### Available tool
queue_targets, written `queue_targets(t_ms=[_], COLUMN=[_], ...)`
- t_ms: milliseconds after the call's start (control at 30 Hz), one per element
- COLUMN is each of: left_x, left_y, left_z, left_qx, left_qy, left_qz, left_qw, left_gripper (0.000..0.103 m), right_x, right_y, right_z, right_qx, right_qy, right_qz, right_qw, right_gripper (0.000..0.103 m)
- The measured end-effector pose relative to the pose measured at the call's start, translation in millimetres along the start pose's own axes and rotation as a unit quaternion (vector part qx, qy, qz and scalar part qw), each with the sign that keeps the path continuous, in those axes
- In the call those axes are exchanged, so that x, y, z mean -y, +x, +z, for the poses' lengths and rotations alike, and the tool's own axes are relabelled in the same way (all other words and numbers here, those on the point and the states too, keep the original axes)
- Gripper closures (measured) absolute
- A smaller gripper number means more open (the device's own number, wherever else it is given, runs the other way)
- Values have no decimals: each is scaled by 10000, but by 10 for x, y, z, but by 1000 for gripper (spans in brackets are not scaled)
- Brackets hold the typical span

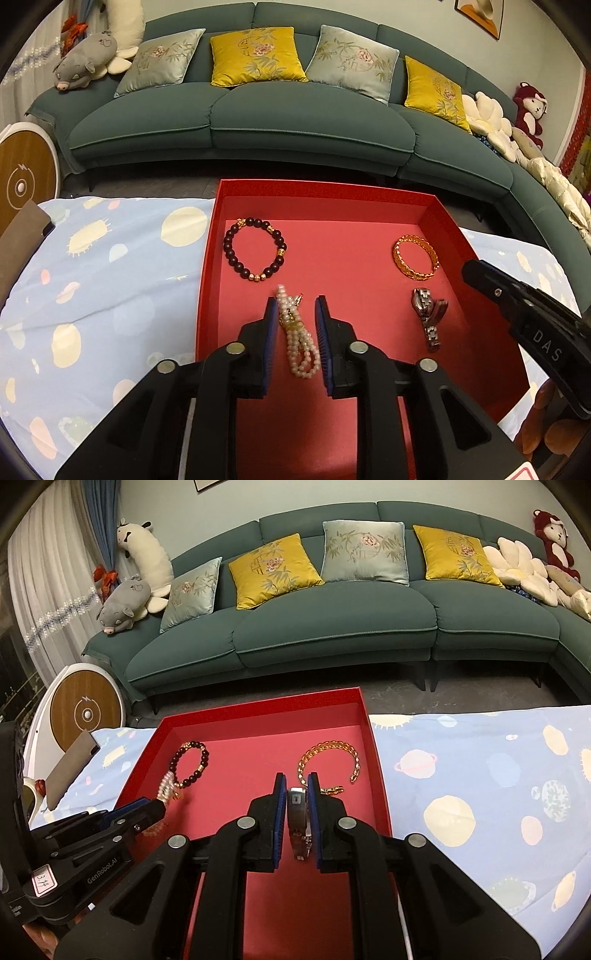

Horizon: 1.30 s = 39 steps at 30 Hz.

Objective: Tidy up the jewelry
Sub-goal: 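Open both tools to release the pearls and silver watch into the box, then move both open tools back toward the remaining jewelry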

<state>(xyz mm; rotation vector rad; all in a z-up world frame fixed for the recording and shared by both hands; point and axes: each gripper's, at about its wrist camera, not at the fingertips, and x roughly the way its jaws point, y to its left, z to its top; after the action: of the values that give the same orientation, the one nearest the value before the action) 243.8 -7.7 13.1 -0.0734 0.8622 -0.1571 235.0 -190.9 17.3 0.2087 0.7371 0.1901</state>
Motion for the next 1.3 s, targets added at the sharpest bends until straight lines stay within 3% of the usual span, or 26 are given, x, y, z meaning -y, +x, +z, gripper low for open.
queue_targets(t_ms=[33,67,200,400,600,700,1000,1300], left_x=[1,-3,1,-58,-131,-139,-159,-7], left_y=[-33,-84,-349,-871,-1320,-1491,-1654,-1397], left_z=[7,15,64,-81,-517,-749,-1333,-1599], left_qx=[21,86,258,458,535,540,297,-11], left_qy=[-24,-52,-47,-39,-94,7,-122,155], left_qz=[-11,-44,-141,-99,-83,-5,-182,-216], left_qw=[10000,9999,9996,9989,9985,9985,9993,9996], left_gripper=[62,58,58,58,58,58,58,58], right_x=[-5,-7,-72,-180,-173,-150,-212,-275], right_y=[1,-8,-267,-1012,-1639,-1821,-2083,-1690], right_z=[-4,-2,80,142,-151,-444,-1127,-1528], right_qx=[-70,-99,73,509,769,674,396,-268], right_qy=[5,3,-79,-316,-184,-127,-203,-482], right_qz=[10,10,1,-62,13,71,78,-13], right_qw=[10000,10000,9999,9982,9969,9976,9990,9985], right_gripper=[89,87,79,67,62,60,60,60])
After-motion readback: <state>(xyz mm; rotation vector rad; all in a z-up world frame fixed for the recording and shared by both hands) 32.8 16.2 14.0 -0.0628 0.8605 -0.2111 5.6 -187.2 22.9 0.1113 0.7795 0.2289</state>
